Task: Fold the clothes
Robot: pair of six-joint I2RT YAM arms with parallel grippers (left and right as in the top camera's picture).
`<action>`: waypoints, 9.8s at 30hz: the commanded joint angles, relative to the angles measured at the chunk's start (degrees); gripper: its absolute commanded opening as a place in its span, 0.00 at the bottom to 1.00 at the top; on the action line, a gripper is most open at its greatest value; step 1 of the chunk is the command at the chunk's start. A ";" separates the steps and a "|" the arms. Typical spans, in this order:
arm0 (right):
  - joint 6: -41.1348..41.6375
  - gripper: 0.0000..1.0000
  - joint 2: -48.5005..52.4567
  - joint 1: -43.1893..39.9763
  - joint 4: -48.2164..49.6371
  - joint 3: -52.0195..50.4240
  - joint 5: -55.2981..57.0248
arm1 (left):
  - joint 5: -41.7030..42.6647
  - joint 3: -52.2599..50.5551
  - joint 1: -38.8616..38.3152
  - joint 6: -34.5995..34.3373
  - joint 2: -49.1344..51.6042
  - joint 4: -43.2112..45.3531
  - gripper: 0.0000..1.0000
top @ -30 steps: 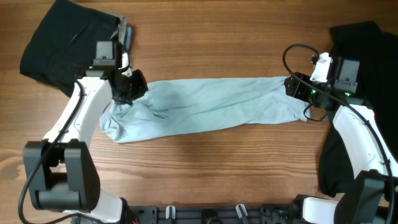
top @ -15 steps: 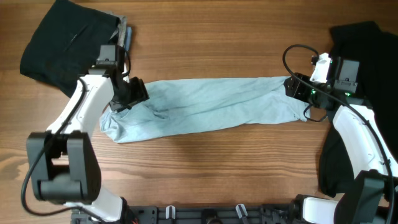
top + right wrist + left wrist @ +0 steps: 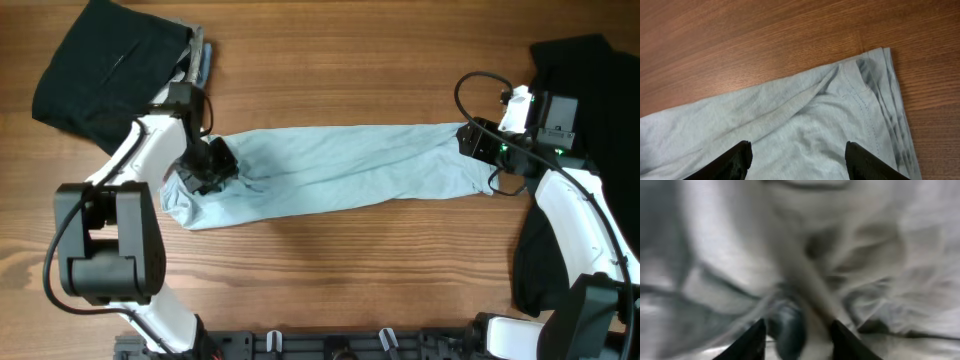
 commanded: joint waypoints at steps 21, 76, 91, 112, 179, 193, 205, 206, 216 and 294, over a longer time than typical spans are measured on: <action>0.39 0.65 -0.17 -0.13 0.04 -0.11 0.13 | 7.54 1.55 5.16 1.60 -3.54 -7.10 0.54; 0.37 0.68 -0.17 -0.13 0.39 -0.11 0.13 | 1.46 3.28 -8.22 1.16 -6.73 11.50 0.15; 0.39 0.71 0.07 -0.13 0.57 -0.11 0.13 | -3.04 0.79 3.10 13.31 -7.80 -6.82 0.04; 0.42 0.71 0.17 -0.13 0.85 -0.11 0.13 | -1.90 -1.25 4.42 6.32 -8.90 31.56 0.04; -12.52 0.22 23.71 -2.05 -4.33 0.00 -19.34 | 10.16 -9.22 30.86 16.31 -19.26 6.49 0.57; -5.84 0.04 10.56 -14.21 -9.55 9.66 -15.37 | 10.16 -9.03 30.84 16.31 -42.53 3.74 0.51; -5.38 0.04 8.22 17.51 -16.24 9.73 -7.26 | 9.94 -9.05 30.80 17.81 -41.97 1.84 0.51; -5.33 0.04 8.44 20.00 -15.85 9.73 -7.21 | 9.94 -9.05 30.80 17.81 -41.94 1.84 0.50; -8.57 0.04 9.79 33.11 -5.86 9.64 -9.86 | 9.94 -9.05 30.80 17.79 -41.92 1.55 0.51; 9.11 0.08 9.14 16.81 -12.44 11.58 -13.62 | 6.84 -12.31 16.70 23.78 -9.11 7.13 0.98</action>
